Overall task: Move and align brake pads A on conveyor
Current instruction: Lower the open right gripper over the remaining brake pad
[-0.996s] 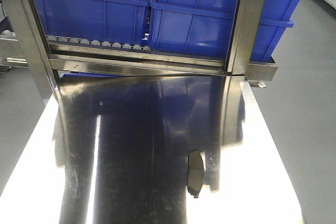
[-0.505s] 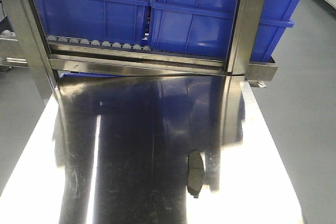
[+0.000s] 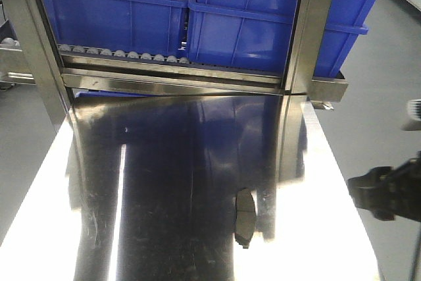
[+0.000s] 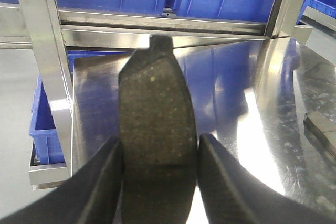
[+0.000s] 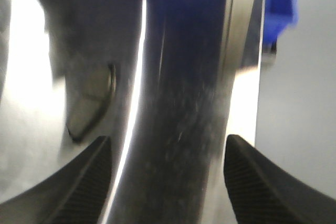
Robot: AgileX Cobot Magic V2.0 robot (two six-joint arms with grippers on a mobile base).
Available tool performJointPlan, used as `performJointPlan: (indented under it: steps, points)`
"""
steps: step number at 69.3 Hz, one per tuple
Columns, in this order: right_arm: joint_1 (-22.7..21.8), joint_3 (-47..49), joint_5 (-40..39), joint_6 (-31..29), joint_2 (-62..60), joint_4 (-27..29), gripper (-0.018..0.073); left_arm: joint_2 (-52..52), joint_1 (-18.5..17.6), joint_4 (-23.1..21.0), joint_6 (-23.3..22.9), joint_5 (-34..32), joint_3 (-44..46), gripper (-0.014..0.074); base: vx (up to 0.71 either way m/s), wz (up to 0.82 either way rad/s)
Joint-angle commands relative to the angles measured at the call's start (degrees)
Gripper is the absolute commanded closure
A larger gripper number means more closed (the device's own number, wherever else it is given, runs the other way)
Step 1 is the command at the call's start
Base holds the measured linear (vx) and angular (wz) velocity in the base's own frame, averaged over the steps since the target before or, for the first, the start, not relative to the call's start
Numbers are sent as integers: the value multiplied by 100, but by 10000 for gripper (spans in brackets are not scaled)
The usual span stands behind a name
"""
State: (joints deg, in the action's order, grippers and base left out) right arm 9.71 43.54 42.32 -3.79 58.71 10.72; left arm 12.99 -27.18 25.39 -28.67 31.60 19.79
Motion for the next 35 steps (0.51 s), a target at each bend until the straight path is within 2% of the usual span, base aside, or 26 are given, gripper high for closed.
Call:
performJointPlan:
  steps: [1,16,25,30,35]
  points:
    - [-40,391,228,3,588,57,106,42,-15,142,-27,-486,167,603,0,0]
    - [-40,443,257,-2,1688,79,106,42,-15,142,-27,-486,167,603,0,0]
    - [-22,488,209,-24,2027,379,106,42,-15,142,-27,-486,167,602,0,0]
    - [148,660,295,-43,2222,447,106,42,-15,142,-27,-486,167,602,0,0]
    - [517,969,382,20,2427,432,106,42,-15,142,-27,-486,167,602,0,0]
